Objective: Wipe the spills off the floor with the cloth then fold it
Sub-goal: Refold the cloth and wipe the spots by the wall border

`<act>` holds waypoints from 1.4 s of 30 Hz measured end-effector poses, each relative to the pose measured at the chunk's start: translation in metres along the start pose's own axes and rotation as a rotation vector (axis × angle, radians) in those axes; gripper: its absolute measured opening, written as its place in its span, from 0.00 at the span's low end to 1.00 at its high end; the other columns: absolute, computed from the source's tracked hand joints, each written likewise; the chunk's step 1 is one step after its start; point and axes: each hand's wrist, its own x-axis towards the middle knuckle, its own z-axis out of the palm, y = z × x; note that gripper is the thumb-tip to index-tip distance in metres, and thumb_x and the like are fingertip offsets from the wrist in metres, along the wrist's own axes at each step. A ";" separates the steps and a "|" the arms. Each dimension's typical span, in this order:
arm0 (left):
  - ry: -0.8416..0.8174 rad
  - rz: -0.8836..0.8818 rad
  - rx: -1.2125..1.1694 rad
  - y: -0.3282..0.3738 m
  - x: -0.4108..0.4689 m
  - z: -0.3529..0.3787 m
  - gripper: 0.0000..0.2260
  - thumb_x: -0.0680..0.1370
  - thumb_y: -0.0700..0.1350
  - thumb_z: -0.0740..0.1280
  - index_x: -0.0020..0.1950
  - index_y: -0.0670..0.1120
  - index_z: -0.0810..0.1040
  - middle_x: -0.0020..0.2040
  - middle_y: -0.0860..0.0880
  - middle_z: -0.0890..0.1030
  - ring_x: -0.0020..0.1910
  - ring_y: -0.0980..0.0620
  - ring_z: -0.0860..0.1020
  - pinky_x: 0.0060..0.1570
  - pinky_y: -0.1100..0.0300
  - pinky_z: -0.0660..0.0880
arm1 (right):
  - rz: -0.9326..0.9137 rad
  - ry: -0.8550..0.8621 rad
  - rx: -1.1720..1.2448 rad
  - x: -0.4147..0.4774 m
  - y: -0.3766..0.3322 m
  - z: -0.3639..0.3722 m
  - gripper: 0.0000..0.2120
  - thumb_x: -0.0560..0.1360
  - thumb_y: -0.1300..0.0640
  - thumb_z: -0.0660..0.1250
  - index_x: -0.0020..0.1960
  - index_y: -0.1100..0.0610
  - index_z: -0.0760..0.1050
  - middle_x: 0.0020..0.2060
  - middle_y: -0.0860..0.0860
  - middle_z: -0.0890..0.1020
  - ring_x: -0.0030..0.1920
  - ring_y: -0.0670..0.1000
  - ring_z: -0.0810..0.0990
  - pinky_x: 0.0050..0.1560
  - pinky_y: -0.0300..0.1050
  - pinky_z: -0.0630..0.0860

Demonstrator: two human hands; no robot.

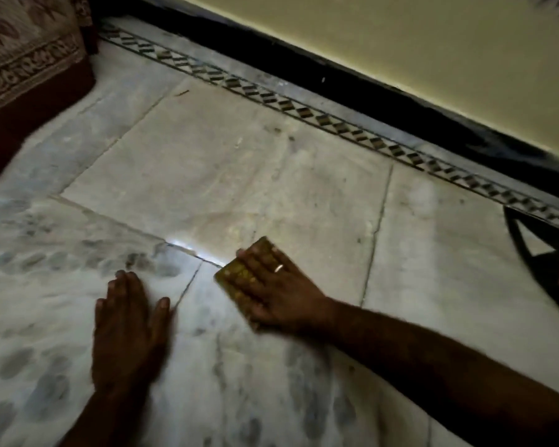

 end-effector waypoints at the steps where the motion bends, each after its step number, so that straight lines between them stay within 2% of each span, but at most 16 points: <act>1: -0.013 0.001 0.036 0.002 -0.001 0.000 0.36 0.80 0.62 0.47 0.80 0.38 0.57 0.80 0.38 0.58 0.79 0.39 0.58 0.77 0.42 0.52 | 0.076 -0.012 -0.029 -0.013 0.019 -0.004 0.25 0.84 0.45 0.54 0.79 0.48 0.64 0.78 0.58 0.67 0.78 0.62 0.64 0.76 0.63 0.60; 6: -0.051 0.065 0.162 0.010 -0.003 -0.002 0.37 0.80 0.62 0.47 0.78 0.36 0.60 0.79 0.35 0.61 0.78 0.36 0.59 0.76 0.40 0.51 | 0.445 -0.051 -0.112 -0.105 0.079 -0.004 0.31 0.83 0.41 0.49 0.83 0.47 0.48 0.82 0.56 0.53 0.81 0.61 0.55 0.77 0.62 0.52; 11: -0.096 0.298 0.132 0.065 -0.037 0.007 0.34 0.80 0.60 0.51 0.78 0.37 0.62 0.79 0.36 0.61 0.78 0.38 0.61 0.76 0.42 0.49 | 0.704 -0.070 -0.020 -0.167 0.055 0.006 0.31 0.82 0.38 0.43 0.83 0.44 0.44 0.83 0.53 0.48 0.82 0.58 0.46 0.78 0.64 0.48; 15: -0.159 0.551 0.046 0.128 -0.077 0.024 0.30 0.83 0.58 0.50 0.75 0.39 0.68 0.77 0.39 0.66 0.77 0.42 0.65 0.76 0.43 0.54 | 0.602 -0.154 0.003 -0.211 0.016 0.004 0.38 0.80 0.33 0.47 0.83 0.50 0.40 0.82 0.59 0.42 0.81 0.62 0.38 0.77 0.67 0.44; 19: -0.345 0.586 -0.057 0.172 -0.120 0.028 0.30 0.85 0.57 0.45 0.71 0.38 0.74 0.72 0.39 0.73 0.70 0.41 0.74 0.69 0.45 0.62 | 0.384 -0.158 -0.007 -0.251 -0.022 -0.005 0.42 0.74 0.37 0.64 0.82 0.55 0.57 0.80 0.64 0.57 0.80 0.69 0.53 0.72 0.72 0.60; 23: -0.529 0.585 -0.092 0.194 -0.161 0.027 0.29 0.86 0.57 0.45 0.71 0.40 0.74 0.72 0.42 0.74 0.68 0.45 0.76 0.68 0.49 0.63 | 0.292 -0.210 0.031 -0.284 -0.033 -0.009 0.48 0.65 0.33 0.66 0.79 0.57 0.65 0.77 0.66 0.64 0.76 0.73 0.61 0.69 0.70 0.60; 26: -0.522 0.419 -0.267 0.206 -0.175 0.003 0.42 0.77 0.69 0.35 0.79 0.45 0.63 0.79 0.49 0.64 0.77 0.52 0.64 0.76 0.63 0.51 | 0.245 -0.157 -0.060 -0.288 -0.038 -0.011 0.31 0.75 0.47 0.60 0.75 0.59 0.70 0.70 0.66 0.74 0.70 0.73 0.71 0.71 0.68 0.61; 27: -0.619 0.310 -0.330 0.211 -0.178 -0.004 0.46 0.72 0.72 0.34 0.80 0.47 0.60 0.80 0.50 0.62 0.79 0.54 0.60 0.74 0.68 0.46 | 0.254 -0.140 -0.031 -0.284 -0.034 -0.015 0.28 0.76 0.50 0.59 0.74 0.59 0.71 0.66 0.65 0.79 0.65 0.70 0.78 0.72 0.64 0.65; 28: -0.668 0.224 -0.418 0.216 -0.180 -0.006 0.46 0.71 0.73 0.36 0.81 0.48 0.59 0.80 0.50 0.61 0.79 0.54 0.58 0.73 0.69 0.46 | 0.310 -0.148 0.052 -0.279 -0.032 -0.028 0.26 0.76 0.49 0.60 0.72 0.54 0.70 0.61 0.60 0.83 0.60 0.64 0.83 0.68 0.55 0.71; 30: -0.678 0.109 -0.525 0.230 -0.181 -0.027 0.33 0.81 0.67 0.47 0.80 0.48 0.62 0.79 0.49 0.65 0.78 0.53 0.62 0.73 0.67 0.53 | 0.532 -0.169 0.270 -0.268 -0.032 -0.062 0.18 0.78 0.46 0.63 0.67 0.38 0.67 0.57 0.45 0.83 0.56 0.52 0.85 0.56 0.45 0.77; 32: -0.716 0.030 -0.655 0.245 -0.181 -0.044 0.25 0.84 0.59 0.56 0.77 0.47 0.67 0.76 0.47 0.70 0.74 0.53 0.67 0.68 0.66 0.61 | 0.724 -0.159 0.589 -0.265 -0.030 -0.093 0.10 0.79 0.49 0.69 0.55 0.34 0.74 0.51 0.39 0.83 0.54 0.48 0.84 0.53 0.46 0.78; 34: -0.727 -0.010 -0.773 0.255 -0.175 -0.052 0.22 0.82 0.58 0.61 0.74 0.51 0.70 0.72 0.50 0.74 0.69 0.60 0.71 0.63 0.68 0.64 | 0.840 -0.045 0.867 -0.261 -0.029 -0.112 0.11 0.79 0.58 0.70 0.46 0.42 0.82 0.41 0.45 0.86 0.46 0.49 0.85 0.47 0.47 0.79; 36: -0.763 -0.031 -0.929 0.274 -0.175 -0.065 0.25 0.77 0.61 0.68 0.73 0.58 0.69 0.69 0.55 0.76 0.64 0.67 0.73 0.63 0.70 0.68 | 0.947 0.040 1.144 -0.260 -0.036 -0.138 0.07 0.80 0.58 0.69 0.47 0.51 0.84 0.40 0.51 0.88 0.41 0.51 0.86 0.42 0.47 0.80; 39: -0.792 -0.041 -1.085 0.296 -0.175 -0.077 0.52 0.60 0.72 0.75 0.79 0.56 0.59 0.72 0.53 0.73 0.68 0.56 0.74 0.67 0.55 0.74 | 0.953 0.189 1.381 -0.260 -0.042 -0.165 0.08 0.82 0.58 0.65 0.53 0.56 0.83 0.45 0.58 0.87 0.42 0.55 0.87 0.39 0.47 0.81; 40: -0.792 -0.020 -1.119 0.301 -0.175 -0.081 0.51 0.59 0.72 0.76 0.77 0.54 0.63 0.69 0.54 0.76 0.66 0.55 0.77 0.66 0.52 0.76 | 0.945 0.248 1.398 -0.260 -0.042 -0.172 0.08 0.81 0.60 0.65 0.54 0.57 0.83 0.46 0.59 0.87 0.43 0.55 0.87 0.39 0.46 0.81; 42: -0.803 0.045 -1.206 0.309 -0.173 -0.090 0.35 0.63 0.64 0.80 0.66 0.59 0.71 0.61 0.56 0.80 0.58 0.59 0.81 0.58 0.54 0.80 | 0.924 0.341 1.462 -0.261 -0.041 -0.188 0.08 0.80 0.62 0.67 0.57 0.58 0.82 0.48 0.59 0.87 0.46 0.57 0.87 0.41 0.47 0.82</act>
